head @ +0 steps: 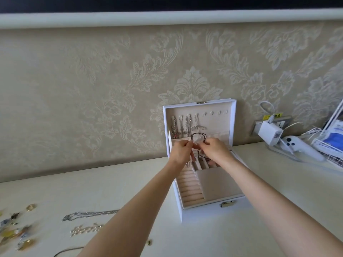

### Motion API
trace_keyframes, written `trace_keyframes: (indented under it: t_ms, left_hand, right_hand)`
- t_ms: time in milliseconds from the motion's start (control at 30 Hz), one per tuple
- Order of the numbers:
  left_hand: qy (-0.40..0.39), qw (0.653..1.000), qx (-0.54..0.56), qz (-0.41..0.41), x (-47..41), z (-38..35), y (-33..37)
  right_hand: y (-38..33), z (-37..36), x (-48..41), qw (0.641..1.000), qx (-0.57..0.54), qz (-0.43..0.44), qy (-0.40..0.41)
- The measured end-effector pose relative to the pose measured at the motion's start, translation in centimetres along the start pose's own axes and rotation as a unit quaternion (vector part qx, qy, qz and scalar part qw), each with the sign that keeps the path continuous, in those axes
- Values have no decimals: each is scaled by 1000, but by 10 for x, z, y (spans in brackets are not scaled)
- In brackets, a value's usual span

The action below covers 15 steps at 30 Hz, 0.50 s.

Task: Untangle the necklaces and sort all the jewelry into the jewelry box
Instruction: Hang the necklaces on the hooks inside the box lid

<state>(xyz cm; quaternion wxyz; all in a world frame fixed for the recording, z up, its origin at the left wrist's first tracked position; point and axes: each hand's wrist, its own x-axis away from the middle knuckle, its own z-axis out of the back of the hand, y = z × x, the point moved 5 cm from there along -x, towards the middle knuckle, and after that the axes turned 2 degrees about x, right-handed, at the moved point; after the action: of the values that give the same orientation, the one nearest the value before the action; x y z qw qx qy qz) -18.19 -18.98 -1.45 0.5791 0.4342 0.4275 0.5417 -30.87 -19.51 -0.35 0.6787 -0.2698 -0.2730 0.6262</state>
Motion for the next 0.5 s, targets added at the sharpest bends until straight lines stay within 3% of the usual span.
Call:
trace_keyframes:
  t_ms: [67, 133, 200, 267, 367, 500]
  left_hand:
    - [-6, 1000, -1, 13, -6, -13, -3]
    - [-10, 1000, -8, 21, -12, -22, -4]
    - [-8, 999, -12, 31, -16, -28, -4]
    - [-6, 999, -27, 23, -16, -30, -4]
    - [-12, 998, -59, -2, -13, -26, -7]
    - [-19, 999, -34, -22, -10, -18, -7]
  right_hand:
    - [3, 12, 3, 985, 166, 13, 46]
    - [3, 23, 7, 964, 235, 48, 118]
    - [0, 26, 7, 964, 168, 139, 150]
    - [-3, 21, 6, 966, 89, 221, 105]
    - [1, 13, 4, 972, 69, 223, 35]
    - [5, 11, 4, 977, 7, 206, 62]
